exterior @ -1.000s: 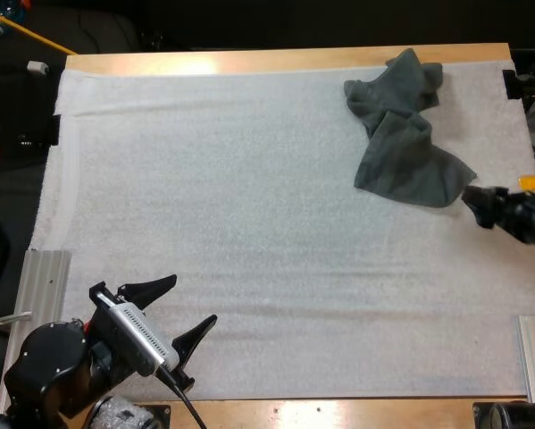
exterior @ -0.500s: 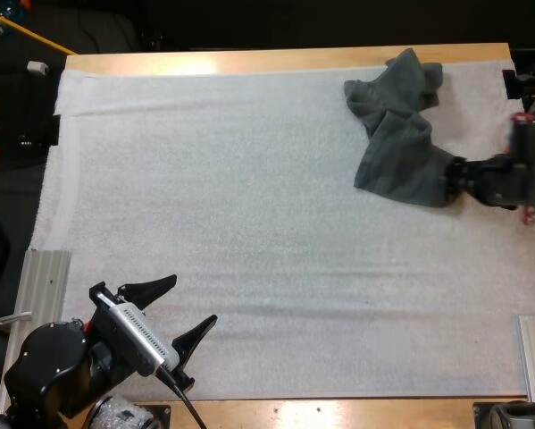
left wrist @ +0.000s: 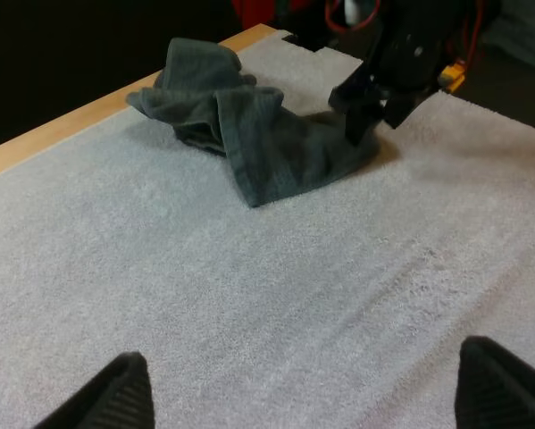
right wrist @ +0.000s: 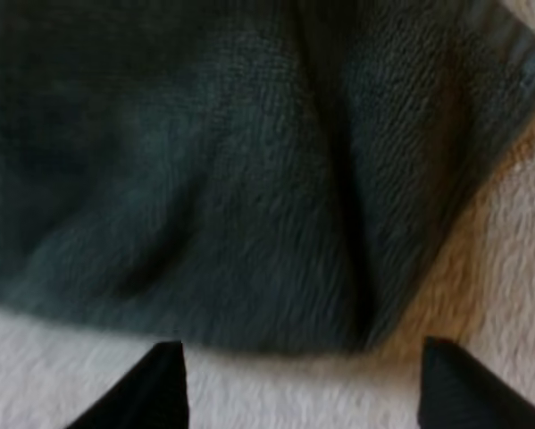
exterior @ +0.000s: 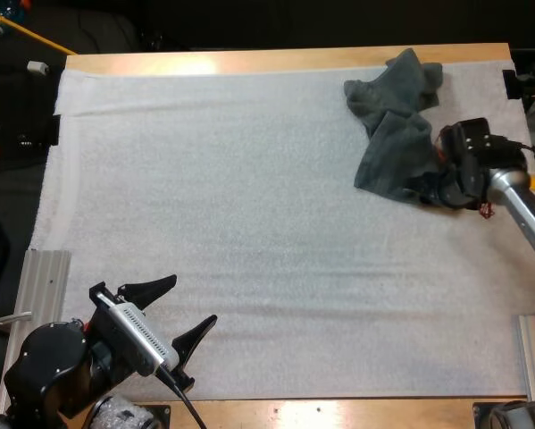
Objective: Pick towel from pile, fold and stack
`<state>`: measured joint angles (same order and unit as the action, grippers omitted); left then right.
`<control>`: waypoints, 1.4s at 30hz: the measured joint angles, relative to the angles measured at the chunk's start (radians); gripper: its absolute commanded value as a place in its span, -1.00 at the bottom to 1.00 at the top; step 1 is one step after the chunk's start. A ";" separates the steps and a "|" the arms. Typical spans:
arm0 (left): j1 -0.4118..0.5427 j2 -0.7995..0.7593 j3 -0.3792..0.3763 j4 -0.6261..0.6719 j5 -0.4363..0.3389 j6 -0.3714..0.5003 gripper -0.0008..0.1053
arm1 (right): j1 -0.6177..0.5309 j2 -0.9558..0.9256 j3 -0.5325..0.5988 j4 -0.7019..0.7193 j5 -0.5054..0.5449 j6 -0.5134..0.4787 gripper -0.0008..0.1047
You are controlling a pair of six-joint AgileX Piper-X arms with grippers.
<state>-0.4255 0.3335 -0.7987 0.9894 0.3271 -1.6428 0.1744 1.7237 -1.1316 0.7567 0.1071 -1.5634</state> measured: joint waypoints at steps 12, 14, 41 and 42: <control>0.000 0.000 0.000 0.000 0.000 -0.003 0.26 | 0.000 0.120 -0.004 -0.097 0.056 0.000 -0.41; 0.000 0.000 0.000 0.000 0.000 -0.004 0.26 | 0.000 0.120 -0.004 -0.098 0.056 0.000 -0.69; 0.000 0.000 0.000 0.000 0.000 -0.005 0.26 | 0.229 -0.591 -0.068 0.079 0.071 -0.119 -0.99; 0.000 0.000 0.000 0.000 0.000 -0.005 0.26 | 0.240 -0.608 -0.080 0.097 0.071 -0.119 -0.99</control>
<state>-0.4255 0.3335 -0.7987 0.9894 0.3271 -1.6475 0.4147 1.1153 -1.2115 0.8534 0.1777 -1.6826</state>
